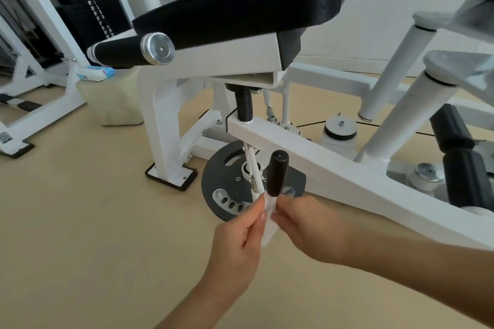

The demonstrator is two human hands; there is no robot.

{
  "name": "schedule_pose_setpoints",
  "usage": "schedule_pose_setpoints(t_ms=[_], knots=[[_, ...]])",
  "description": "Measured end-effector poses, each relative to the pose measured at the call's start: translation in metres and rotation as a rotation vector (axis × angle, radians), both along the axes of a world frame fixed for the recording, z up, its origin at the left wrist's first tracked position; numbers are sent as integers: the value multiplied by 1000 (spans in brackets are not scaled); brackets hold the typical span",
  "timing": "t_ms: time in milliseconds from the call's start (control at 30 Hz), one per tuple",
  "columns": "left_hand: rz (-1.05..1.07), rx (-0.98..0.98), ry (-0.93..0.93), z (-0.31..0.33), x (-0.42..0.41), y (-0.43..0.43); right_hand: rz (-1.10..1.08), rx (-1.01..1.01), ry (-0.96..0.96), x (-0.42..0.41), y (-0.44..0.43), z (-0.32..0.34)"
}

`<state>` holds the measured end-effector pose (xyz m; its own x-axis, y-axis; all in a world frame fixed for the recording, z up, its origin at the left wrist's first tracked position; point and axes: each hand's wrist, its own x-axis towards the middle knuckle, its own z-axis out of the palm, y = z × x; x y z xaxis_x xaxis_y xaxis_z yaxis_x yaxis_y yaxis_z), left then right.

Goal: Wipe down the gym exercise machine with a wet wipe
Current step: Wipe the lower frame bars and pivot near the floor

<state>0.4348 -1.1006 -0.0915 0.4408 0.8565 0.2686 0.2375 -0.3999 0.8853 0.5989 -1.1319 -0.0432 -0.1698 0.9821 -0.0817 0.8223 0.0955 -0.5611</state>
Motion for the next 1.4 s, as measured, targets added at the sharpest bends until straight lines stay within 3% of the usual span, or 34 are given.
schedule_pose_setpoints(t_ms=[267,533,567,633,734,800,867,1000,1067,1167,1234,1300,1400], knots=[[-182,570,434,-29,-10,56,58,-72,-196,13,21,-30],[-148,715,850,-2,11,121,-81,-139,-112,23,52,-13],[-164,724,859,3,13,127,-110,-119,-80,26,51,-6],[-188,600,709,25,14,134,-194,-63,74,32,50,11],[-151,472,433,74,24,140,-382,-128,610,34,59,35],[-212,462,364,98,37,141,-405,-219,732,34,68,47],[-287,456,348,108,50,142,-358,-223,643,33,76,51],[-207,389,249,99,55,154,-416,-96,86,45,92,54],[-166,431,150,94,51,156,-488,46,-59,59,103,58],[-183,839,87,89,49,157,-597,426,-62,67,116,71],[-220,1080,149,82,49,163,-526,543,-121,66,122,71],[-292,1151,314,68,49,169,-416,291,-189,60,122,59],[-382,1108,537,41,48,165,-391,-325,-139,61,112,46]])
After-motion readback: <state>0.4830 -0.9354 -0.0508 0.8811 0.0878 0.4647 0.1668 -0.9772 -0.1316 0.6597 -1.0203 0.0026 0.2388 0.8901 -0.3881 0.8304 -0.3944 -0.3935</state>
